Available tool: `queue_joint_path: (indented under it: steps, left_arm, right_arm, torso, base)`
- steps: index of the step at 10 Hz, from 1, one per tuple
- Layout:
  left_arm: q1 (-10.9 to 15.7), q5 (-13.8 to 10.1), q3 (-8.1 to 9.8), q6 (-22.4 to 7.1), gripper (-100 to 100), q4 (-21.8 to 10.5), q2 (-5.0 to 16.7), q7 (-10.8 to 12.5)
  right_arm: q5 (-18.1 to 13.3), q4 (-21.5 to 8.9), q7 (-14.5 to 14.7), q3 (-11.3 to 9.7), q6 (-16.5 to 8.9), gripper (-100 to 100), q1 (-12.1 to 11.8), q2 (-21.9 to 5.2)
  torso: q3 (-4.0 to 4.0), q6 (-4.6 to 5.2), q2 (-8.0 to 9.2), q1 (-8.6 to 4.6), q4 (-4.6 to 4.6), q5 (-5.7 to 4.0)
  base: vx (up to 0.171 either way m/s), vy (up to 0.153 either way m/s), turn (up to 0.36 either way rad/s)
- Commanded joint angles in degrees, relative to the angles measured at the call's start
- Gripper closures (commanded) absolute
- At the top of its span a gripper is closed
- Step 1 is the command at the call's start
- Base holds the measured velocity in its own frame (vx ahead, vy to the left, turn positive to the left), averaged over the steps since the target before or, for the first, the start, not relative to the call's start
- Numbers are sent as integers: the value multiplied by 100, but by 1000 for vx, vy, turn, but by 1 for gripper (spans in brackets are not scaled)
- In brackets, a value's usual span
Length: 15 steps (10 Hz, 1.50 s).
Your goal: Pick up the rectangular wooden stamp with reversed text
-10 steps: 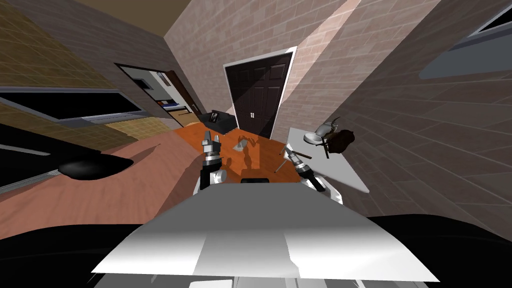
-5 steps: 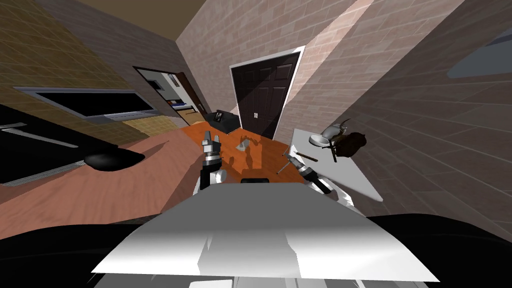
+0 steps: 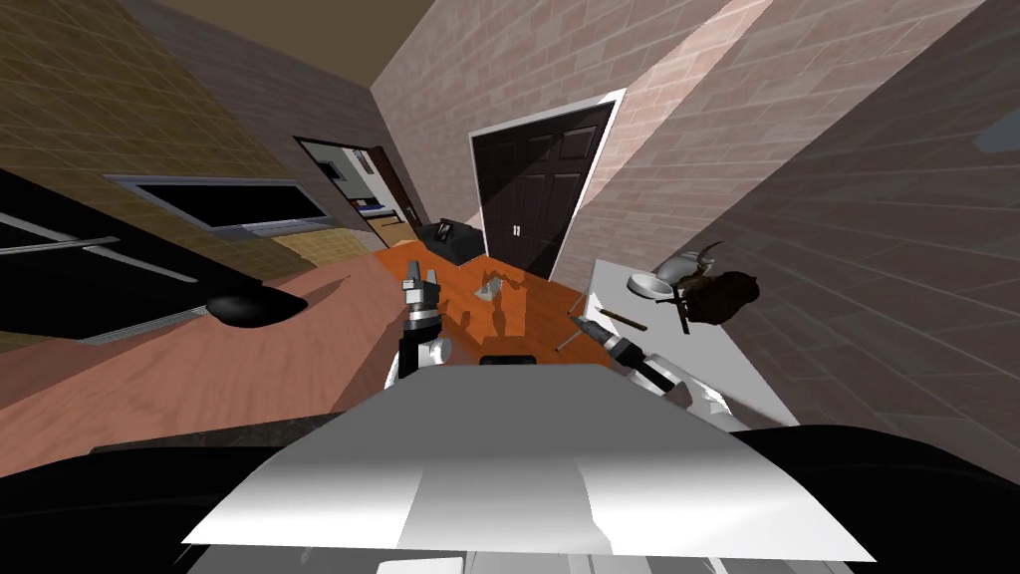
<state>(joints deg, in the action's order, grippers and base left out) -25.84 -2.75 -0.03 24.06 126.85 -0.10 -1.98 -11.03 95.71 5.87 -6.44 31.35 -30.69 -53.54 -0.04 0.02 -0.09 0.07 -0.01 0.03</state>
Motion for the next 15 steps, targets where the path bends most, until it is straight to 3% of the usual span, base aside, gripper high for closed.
queue_joint_path:
  steps: [1,2,3,5,8,15]
  left_arm:
    - [0,0,0,0,0,0,0,0]
    - [0,0,0,0,0,0,0,0]
    - [0,0,0,0,0,0,0,0]
    - [-1,0,0,0,0,0,0,0]
    - [0,0,0,0,0,0,0,0]
    - [0,0,0,0,0,0,0,0]
  right_arm:
    - [-173,-198,40,-107,-49,-100,-53,-286]
    - [-173,-198,40,-107,-49,-100,-53,-472]
    - [-331,-395,95,-205,-41,-100,-110,-656]
    - [-331,-395,95,-205,-41,-100,-110,-862]
    - [-646,-766,203,-401,-14,-100,-222,-1362]
    - [-1102,-1262,348,-682,46,-100,-377,-2569]
  torso:
    - [0,0,0,0,0,0]
    - [-2,-2,-4,0,-1,-1]
    - [-3,0,-6,-2,-1,-1]
    - [-5,2,-8,-5,-2,-1]
    - [-1,1,-2,-3,-1,-1]
    - [-11,-1,-18,-5,-4,-2]
  base:
    - [41,35,156]
    - [44,26,88]
    - [61,23,166]
    - [33,13,21]
    - [43,28,138]
    - [71,9,104]
